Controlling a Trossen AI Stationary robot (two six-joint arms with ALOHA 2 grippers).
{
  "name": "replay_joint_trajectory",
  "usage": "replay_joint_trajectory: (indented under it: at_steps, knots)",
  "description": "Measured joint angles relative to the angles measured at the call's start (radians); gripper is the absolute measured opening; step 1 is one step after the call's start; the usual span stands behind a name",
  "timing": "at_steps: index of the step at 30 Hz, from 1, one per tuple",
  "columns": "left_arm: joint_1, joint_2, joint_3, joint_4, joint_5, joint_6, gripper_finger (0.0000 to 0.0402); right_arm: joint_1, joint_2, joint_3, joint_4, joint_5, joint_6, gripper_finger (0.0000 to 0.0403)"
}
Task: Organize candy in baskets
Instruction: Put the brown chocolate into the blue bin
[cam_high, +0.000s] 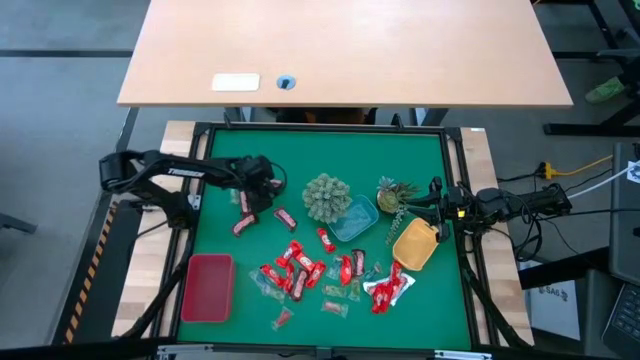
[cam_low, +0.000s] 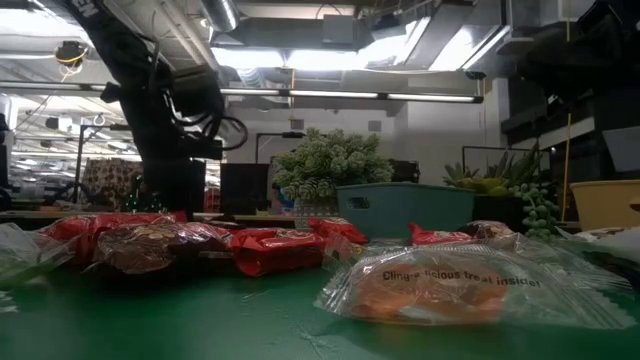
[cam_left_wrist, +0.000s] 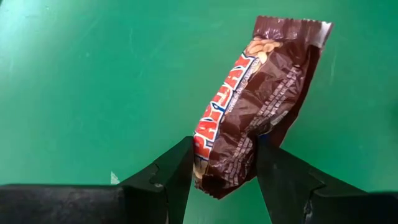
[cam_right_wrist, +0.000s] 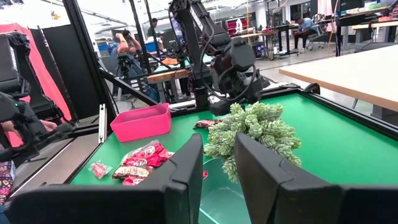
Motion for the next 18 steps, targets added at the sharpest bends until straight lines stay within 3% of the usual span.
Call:
replay_joint_trajectory:
  at_steps: [8, 18]
  knots:
    - [0.0, 0.012, 0.0, 0.027, 0.005, -0.001, 0.0159, 0.0, 0.0, 0.0, 0.0, 0.0, 0.0, 0.0095]
    - [0.0, 0.012, -0.001, 0.029, 0.011, -0.038, 0.0105, 0.0, 0.0, 0.0, 0.0, 0.0, 0.0, 0.0095]
